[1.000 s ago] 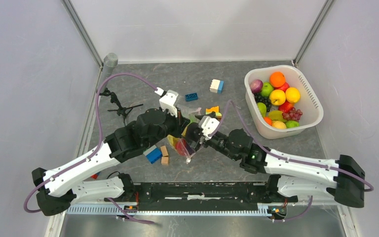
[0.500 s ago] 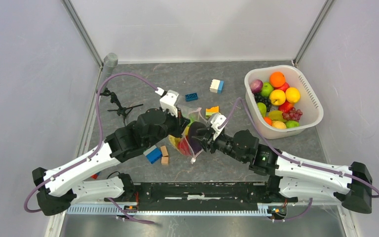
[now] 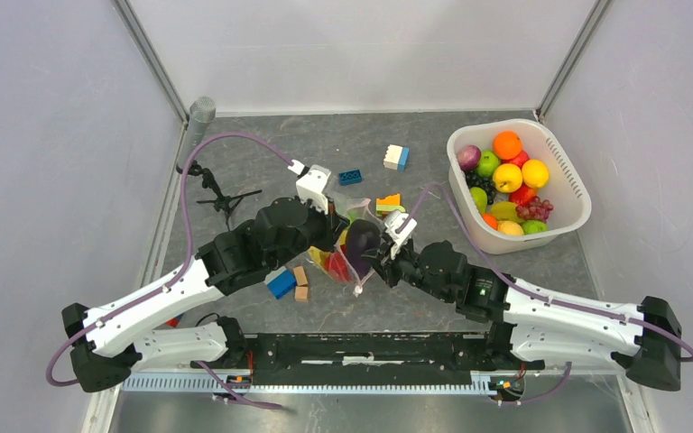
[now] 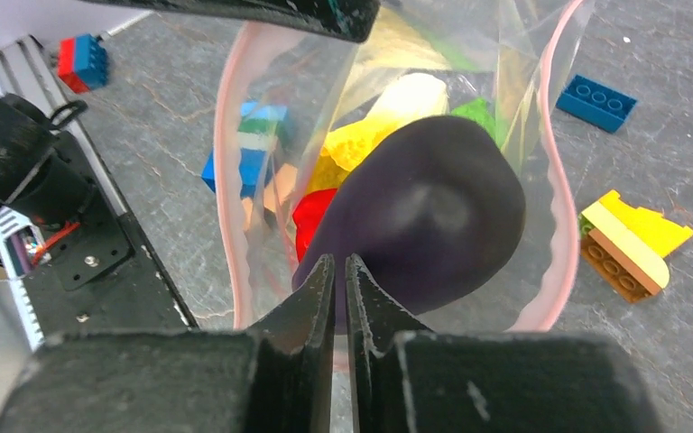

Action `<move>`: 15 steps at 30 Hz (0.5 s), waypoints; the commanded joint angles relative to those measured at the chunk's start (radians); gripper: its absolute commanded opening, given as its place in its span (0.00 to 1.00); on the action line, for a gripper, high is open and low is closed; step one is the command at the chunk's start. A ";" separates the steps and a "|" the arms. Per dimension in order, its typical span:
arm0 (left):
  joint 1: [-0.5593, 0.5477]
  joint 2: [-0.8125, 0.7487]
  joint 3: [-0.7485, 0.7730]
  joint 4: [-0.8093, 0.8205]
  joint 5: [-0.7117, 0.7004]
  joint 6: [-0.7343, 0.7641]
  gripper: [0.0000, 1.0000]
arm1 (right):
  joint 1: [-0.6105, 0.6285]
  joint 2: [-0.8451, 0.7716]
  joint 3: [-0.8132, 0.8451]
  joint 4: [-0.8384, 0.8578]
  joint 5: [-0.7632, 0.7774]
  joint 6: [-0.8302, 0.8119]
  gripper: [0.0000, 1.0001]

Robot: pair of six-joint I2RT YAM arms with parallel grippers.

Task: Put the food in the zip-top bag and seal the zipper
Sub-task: Place the fake vegetable in the zipper food storage bag.

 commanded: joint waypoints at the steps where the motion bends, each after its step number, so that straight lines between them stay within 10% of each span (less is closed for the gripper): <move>1: 0.004 -0.005 0.008 0.056 0.029 0.003 0.02 | -0.001 0.062 0.069 -0.071 0.083 0.004 0.13; 6: 0.004 -0.008 0.004 0.069 0.081 0.006 0.02 | -0.019 0.187 0.104 0.029 0.189 -0.032 0.11; 15: 0.004 -0.019 -0.002 0.064 0.101 0.006 0.02 | -0.202 0.245 0.101 0.337 -0.091 -0.069 0.17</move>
